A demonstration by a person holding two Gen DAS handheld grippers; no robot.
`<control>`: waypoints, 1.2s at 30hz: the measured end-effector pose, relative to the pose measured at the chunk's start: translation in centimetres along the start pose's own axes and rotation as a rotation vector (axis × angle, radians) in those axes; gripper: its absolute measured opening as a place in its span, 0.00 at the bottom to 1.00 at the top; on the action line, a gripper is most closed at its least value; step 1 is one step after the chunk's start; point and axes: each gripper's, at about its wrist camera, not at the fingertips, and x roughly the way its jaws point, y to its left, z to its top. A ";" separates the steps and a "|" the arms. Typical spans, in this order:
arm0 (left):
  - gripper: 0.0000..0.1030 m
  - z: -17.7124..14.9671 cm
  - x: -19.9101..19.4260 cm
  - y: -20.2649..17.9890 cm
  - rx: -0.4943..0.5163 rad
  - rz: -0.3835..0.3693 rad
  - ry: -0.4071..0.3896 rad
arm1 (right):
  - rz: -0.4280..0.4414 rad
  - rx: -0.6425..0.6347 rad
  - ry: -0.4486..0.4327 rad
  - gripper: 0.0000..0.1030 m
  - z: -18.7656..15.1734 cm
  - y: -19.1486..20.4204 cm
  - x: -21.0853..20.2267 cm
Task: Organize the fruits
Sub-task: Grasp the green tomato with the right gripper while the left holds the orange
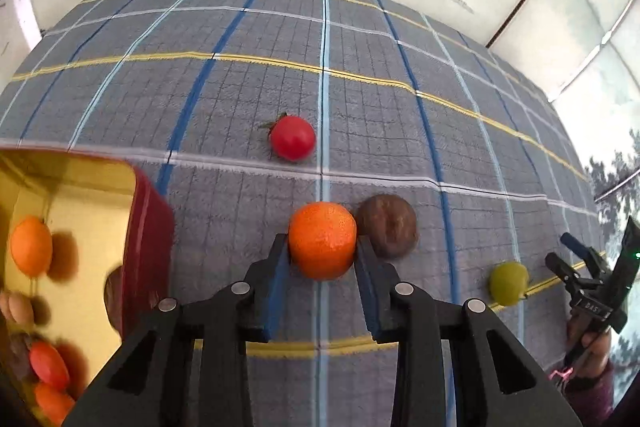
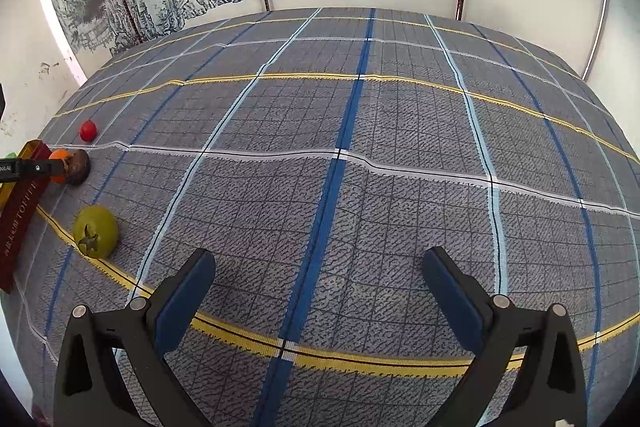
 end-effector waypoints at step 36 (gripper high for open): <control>0.33 -13.8 -17.2 -0.4 -0.023 -0.061 -0.269 | 0.271 -0.271 0.034 0.34 0.2 12.9 0.5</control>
